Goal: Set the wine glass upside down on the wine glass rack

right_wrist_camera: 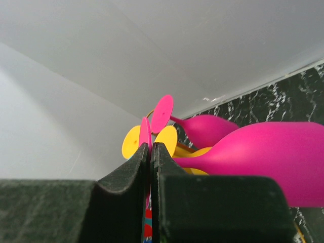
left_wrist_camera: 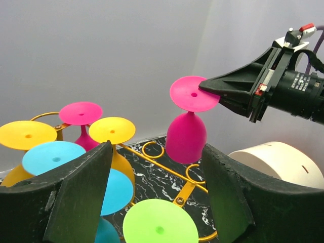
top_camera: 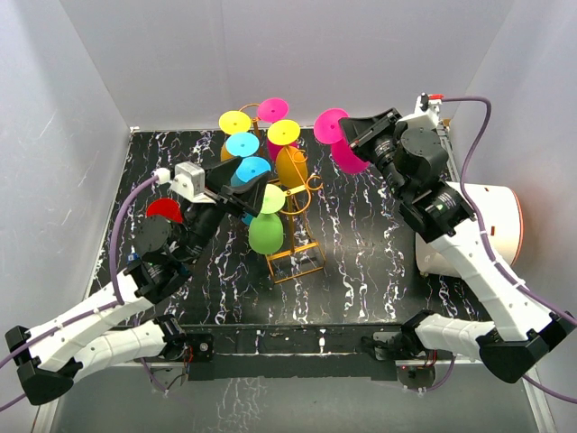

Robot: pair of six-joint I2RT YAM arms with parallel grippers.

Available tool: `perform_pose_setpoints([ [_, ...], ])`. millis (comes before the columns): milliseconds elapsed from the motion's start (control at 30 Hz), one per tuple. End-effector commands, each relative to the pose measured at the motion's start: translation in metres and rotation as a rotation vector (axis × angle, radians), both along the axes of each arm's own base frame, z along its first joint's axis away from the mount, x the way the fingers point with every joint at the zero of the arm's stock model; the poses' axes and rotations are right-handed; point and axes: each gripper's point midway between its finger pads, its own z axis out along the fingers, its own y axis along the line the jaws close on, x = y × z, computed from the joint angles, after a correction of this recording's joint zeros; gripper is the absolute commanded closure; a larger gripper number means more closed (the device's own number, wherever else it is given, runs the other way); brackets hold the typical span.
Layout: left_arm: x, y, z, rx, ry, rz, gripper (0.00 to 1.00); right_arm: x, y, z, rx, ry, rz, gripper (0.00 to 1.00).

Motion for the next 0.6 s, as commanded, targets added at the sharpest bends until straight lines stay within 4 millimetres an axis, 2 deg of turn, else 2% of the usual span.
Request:
perform_pose_setpoints([
  [0, -0.002, 0.019, 0.006, -0.049, 0.015, 0.053, 0.3, -0.007, 0.017, 0.022, 0.133, -0.045, 0.141, 1.0],
  [200, -0.004, 0.028, 0.005, -0.046, 0.024, 0.072, 0.3, 0.004, 0.023, 0.002, 0.168, 0.038, 0.164, 1.0],
  [400, 0.005, 0.039, -0.008, 0.006, 0.065, 0.158, 0.29, 0.004, 0.033, -0.011, 0.191, 0.074, 0.218, 1.0],
  [567, 0.017, 0.073, -0.019, -0.057, 0.147, 0.339, 0.27, 0.0, 0.034, -0.02, 0.191, 0.076, 0.233, 1.0],
])
